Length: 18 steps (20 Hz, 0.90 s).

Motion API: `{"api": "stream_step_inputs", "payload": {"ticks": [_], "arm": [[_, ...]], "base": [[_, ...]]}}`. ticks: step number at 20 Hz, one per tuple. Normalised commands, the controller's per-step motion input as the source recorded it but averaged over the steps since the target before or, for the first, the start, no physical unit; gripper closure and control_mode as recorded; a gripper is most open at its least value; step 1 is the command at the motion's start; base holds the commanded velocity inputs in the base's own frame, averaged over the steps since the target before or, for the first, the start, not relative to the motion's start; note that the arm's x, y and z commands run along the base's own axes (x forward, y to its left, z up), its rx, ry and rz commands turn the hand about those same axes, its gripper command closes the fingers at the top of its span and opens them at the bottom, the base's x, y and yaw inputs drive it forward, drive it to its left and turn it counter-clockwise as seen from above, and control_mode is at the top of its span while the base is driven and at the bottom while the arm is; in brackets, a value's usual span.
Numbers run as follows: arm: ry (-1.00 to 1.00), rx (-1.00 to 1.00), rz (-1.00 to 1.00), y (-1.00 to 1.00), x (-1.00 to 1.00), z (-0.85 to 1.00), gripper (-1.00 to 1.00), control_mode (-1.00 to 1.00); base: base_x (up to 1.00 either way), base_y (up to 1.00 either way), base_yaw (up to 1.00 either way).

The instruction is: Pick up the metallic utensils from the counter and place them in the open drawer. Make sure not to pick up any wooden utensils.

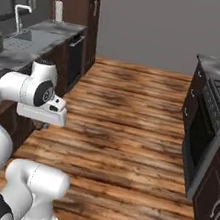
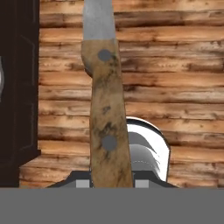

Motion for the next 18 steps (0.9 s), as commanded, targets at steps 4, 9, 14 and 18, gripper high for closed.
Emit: {"api": "stream_step_inputs", "payload": {"ticks": [4,9,14,18], "arm": [[0.0,0.0,0.0,0.0,0.0,0.0,1.0,1.0],[0.0,0.0,0.0,0.0,0.0,0.0,1.0,1.0],[0.0,0.0,0.0,0.0,0.0,0.0,1.0,1.0],[0.0,0.0,0.0,0.0,0.0,0.0,1.0,1.0]], "base": [[0.26,0.06,-0.58],[0.21,-0.27,-0.74],[0.3,-0.17,-0.78],[0.13,0.29,-0.16]]}}
